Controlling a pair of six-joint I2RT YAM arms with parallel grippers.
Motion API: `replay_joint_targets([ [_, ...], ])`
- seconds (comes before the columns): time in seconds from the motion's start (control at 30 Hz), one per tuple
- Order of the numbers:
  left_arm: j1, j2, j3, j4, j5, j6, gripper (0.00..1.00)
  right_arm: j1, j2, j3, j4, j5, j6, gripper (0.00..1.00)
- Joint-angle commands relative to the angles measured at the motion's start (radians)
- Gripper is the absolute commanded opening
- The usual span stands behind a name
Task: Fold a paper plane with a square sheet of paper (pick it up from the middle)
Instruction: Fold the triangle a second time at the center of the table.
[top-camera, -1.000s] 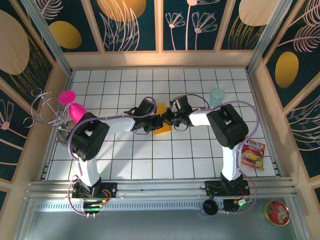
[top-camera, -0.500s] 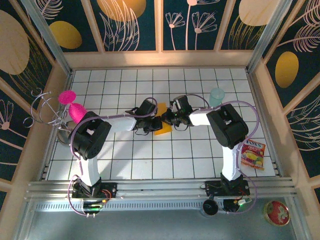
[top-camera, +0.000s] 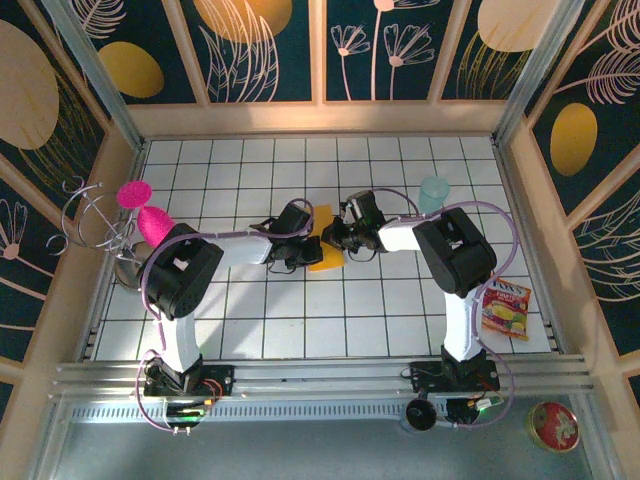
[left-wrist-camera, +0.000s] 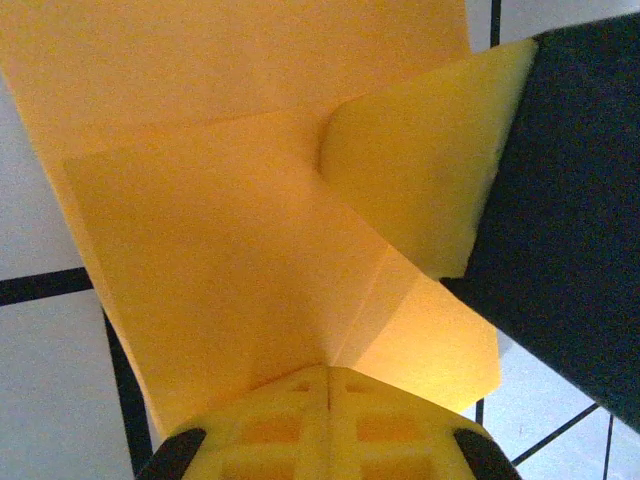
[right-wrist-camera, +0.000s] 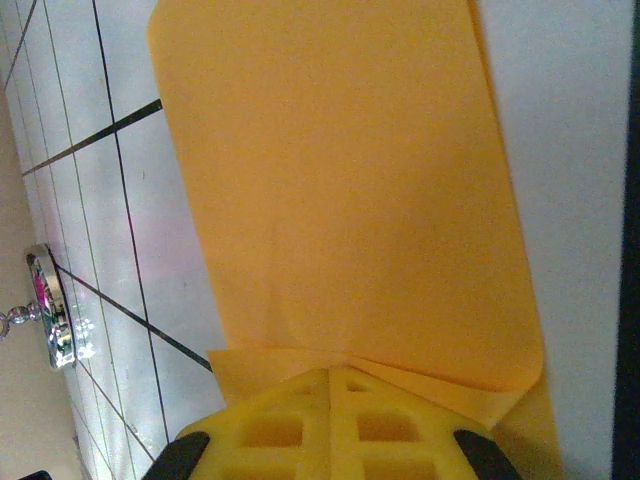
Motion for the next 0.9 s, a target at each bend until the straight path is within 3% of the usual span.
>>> replay_joint_targets([
  [0.0,-0.008,-0.013,0.029,0.011,-0.022,-0.004,0.00,0.004,0.082,-0.042,-0.095,0.079,0.006,0.00],
  [0.23,-0.007,-0.009,-0.006,0.001,-0.015,-0.019,0.00,0.004,0.086,-0.047,-0.095,0.078,0.006,0.00],
  [0.67,-0.007,-0.172,-0.238,-0.152,-0.007,0.002,0.00,0.004,0.090,-0.058,-0.103,0.079,-0.001,0.00],
  [0.87,-0.007,-0.340,-0.234,0.029,-0.110,-0.060,0.00,0.003,0.085,-0.066,-0.099,0.076,-0.004,0.00],
])
